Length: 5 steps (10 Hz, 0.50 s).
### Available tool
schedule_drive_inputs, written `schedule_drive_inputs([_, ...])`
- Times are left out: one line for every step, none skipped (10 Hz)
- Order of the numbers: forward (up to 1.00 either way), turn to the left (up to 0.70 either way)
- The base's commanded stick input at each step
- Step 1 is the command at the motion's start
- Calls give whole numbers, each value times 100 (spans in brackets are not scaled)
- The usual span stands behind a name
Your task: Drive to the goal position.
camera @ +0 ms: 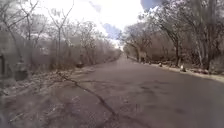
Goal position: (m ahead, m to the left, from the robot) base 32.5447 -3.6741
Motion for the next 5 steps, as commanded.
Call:
schedule_drive_inputs([70,0])
schedule_drive_inputs([70,0])
schedule_drive_inputs([70,0])
schedule_drive_inputs([70,0])
schedule_drive_inputs([70,0])
